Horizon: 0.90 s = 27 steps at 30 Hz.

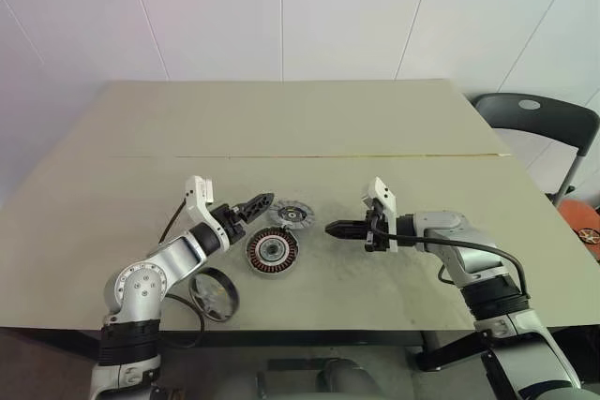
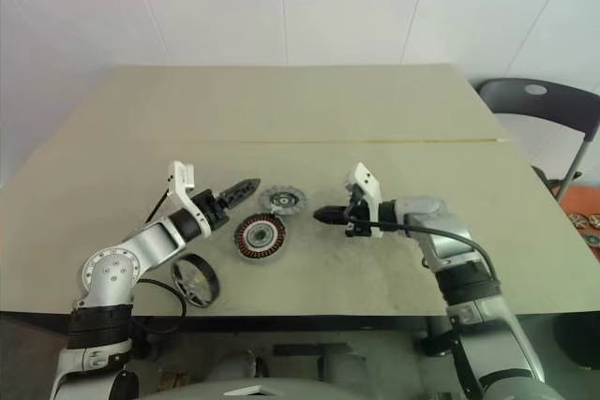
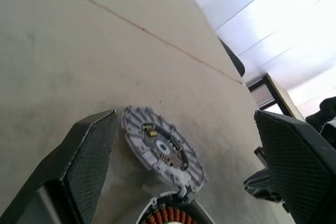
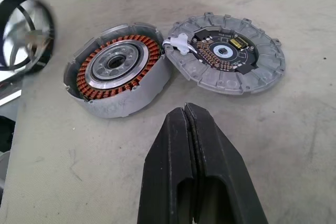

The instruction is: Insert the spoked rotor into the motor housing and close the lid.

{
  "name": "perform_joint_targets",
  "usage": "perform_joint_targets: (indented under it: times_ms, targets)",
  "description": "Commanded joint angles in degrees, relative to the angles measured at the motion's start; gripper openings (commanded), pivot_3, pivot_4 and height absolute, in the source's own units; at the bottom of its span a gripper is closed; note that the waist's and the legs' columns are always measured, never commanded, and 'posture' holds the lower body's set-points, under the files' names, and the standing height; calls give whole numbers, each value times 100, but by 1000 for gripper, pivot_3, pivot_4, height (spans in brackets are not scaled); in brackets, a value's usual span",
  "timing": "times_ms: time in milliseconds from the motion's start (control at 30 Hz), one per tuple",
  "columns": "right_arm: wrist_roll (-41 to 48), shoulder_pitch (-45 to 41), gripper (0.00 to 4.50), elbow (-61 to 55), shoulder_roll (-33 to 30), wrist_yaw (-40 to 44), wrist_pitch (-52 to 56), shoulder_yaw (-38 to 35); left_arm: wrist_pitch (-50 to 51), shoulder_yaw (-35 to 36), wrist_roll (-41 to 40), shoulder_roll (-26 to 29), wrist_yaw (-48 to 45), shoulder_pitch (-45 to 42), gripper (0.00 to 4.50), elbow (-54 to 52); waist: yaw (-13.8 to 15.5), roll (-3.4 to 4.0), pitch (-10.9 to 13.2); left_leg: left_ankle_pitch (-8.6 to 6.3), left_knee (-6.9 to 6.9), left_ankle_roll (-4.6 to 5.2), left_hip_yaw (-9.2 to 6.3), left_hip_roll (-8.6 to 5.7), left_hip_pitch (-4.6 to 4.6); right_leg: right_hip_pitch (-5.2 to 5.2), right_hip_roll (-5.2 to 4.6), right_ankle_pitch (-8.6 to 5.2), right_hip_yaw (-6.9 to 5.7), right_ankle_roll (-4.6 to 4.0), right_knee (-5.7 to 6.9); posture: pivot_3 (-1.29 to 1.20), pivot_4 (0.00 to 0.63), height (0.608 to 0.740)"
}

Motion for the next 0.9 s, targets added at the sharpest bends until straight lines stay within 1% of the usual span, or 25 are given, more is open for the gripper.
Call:
perform_joint_targets:
  times_ms: [33,100,233,300,433,500,533,600,700,833,900]
  targets:
    - [121,-28,0,-184,24,2,-34,-112,-552,-29,401,20,-367,92,4472,-329,-1,0,0,0,0,0,0,0,0,1,0,0,0,0,0,0,0,740]
    - [109,-50,0,-159,30,-11,-46,-112,-727,9,507,24,-523,149,4472,-308,2,0,0,0,0,0,1,0,0,1,0,0,0,0,-1,0,0,740]
    - [105,-61,0,-139,36,-21,-60,-120,-1186,365,468,8,-869,170,4472,-301,3,-1,0,0,1,0,0,0,0,1,0,0,0,0,-1,0,0,740]
    - [100,-51,0,-134,44,-19,-67,-109,-1231,523,342,196,-1144,208,4472,-448,-5,0,0,0,1,0,1,0,1,2,0,0,0,0,-1,0,0,740]
    - [124,-21,0,-154,40,30,-18,-84,-1027,648,194,1030,-2195,911,4472,-948,-30,3,2,0,-7,1,4,5,2,-3,3,0,1,0,-3,0,0,740]
    - [118,0,0,-143,22,67,-19,-64,-719,906,-249,1357,-2604,1511,4472,-1084,-17,5,3,-1,-11,1,3,7,1,-5,2,-1,1,-1,-4,0,0,740]
    - [112,13,0,-138,17,74,-28,-63,-574,1030,-451,1436,-2704,1784,4472,-1083,-20,5,3,-1,-10,1,3,8,1,-3,0,-2,0,-2,-5,0,0,740]
    - [105,29,0,-123,11,83,-36,-64,-236,1217,-701,1476,-2532,2234,4472,-838,-21,6,4,-1,-10,1,4,9,2,-3,-7,-3,0,-4,-6,0,0,740]
    - [90,26,0,-103,6,116,-29,-35,70,1280,-717,1577,-2528,2773,4472,-633,-7,5,6,-1,-1,1,-4,9,6,4,-11,-13,-3,-22,-6,0,0,740]
    - [67,13,0,-75,18,135,-44,-16,265,1439,-828,1520,-2285,2879,4472,-418,-8,3,7,-1,11,1,-7,8,22,5,-19,-14,-5,-25,-6,0,0,740]
    - [50,13,0,-68,19,144,-51,-1,526,1489,-1225,1330,-1885,2849,4472,-421,-14,3,6,-1,13,1,-5,8,22,6,-21,-13,-5,-25,-6,0,0,740]
